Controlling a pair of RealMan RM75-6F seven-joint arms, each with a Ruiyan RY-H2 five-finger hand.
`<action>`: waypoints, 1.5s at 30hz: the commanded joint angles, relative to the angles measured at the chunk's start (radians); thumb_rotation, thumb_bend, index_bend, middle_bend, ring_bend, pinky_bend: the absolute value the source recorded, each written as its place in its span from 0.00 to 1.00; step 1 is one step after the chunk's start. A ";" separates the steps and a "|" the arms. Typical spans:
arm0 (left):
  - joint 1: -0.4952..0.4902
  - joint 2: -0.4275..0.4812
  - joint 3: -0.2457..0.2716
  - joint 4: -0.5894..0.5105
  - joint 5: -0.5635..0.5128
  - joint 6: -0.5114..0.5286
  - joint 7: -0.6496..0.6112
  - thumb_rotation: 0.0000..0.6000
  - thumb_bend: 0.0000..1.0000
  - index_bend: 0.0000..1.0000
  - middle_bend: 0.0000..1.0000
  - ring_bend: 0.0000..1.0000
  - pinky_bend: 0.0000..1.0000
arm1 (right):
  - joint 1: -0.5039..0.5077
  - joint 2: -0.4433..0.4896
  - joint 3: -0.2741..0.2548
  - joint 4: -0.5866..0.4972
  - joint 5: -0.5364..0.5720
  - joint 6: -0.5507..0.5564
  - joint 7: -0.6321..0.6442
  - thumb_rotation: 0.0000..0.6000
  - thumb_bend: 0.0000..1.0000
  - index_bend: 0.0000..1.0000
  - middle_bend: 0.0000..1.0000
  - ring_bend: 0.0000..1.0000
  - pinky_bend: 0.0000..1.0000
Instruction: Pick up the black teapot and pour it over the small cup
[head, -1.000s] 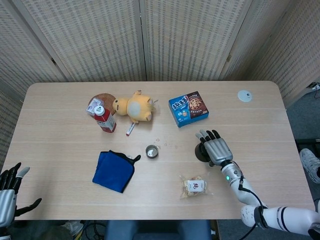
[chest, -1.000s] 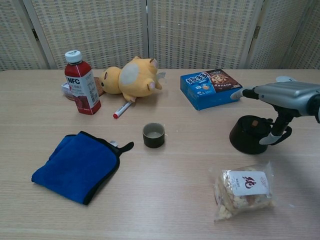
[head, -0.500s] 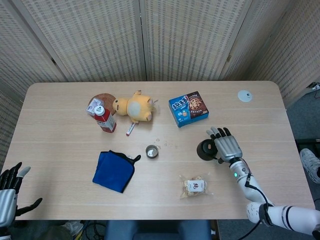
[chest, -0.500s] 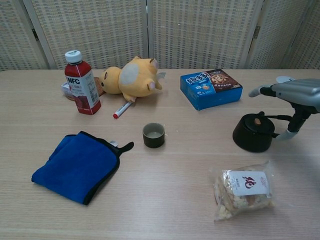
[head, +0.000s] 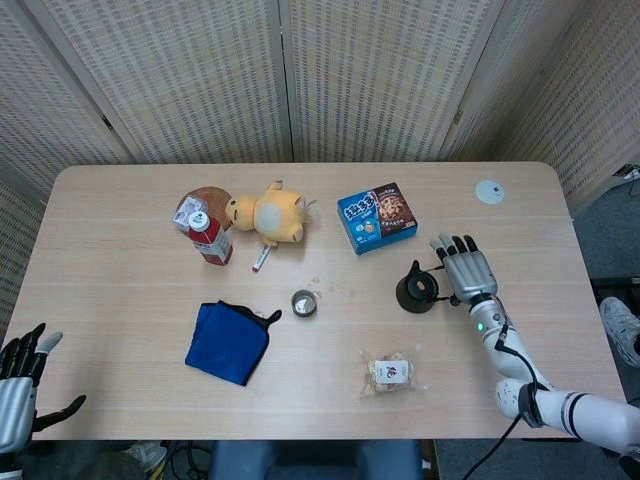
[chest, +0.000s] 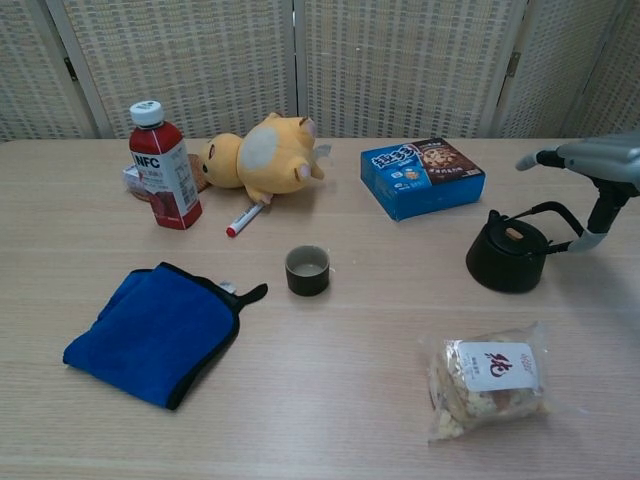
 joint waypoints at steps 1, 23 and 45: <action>-0.001 0.000 0.000 -0.002 0.000 -0.002 0.003 1.00 0.00 0.12 0.00 0.00 0.00 | 0.017 -0.016 0.007 0.039 0.009 -0.021 -0.008 1.00 0.00 0.00 0.00 0.00 0.01; -0.005 0.004 -0.001 -0.008 0.006 -0.004 0.000 1.00 0.00 0.12 0.00 0.00 0.00 | -0.048 0.118 -0.004 -0.104 0.011 0.005 0.051 1.00 0.00 0.00 0.19 0.03 0.01; -0.009 0.006 0.007 -0.026 0.029 0.000 0.001 1.00 0.00 0.12 0.00 0.00 0.00 | -0.202 0.230 -0.119 -0.252 -0.163 0.014 0.195 1.00 0.00 0.13 0.19 0.04 0.01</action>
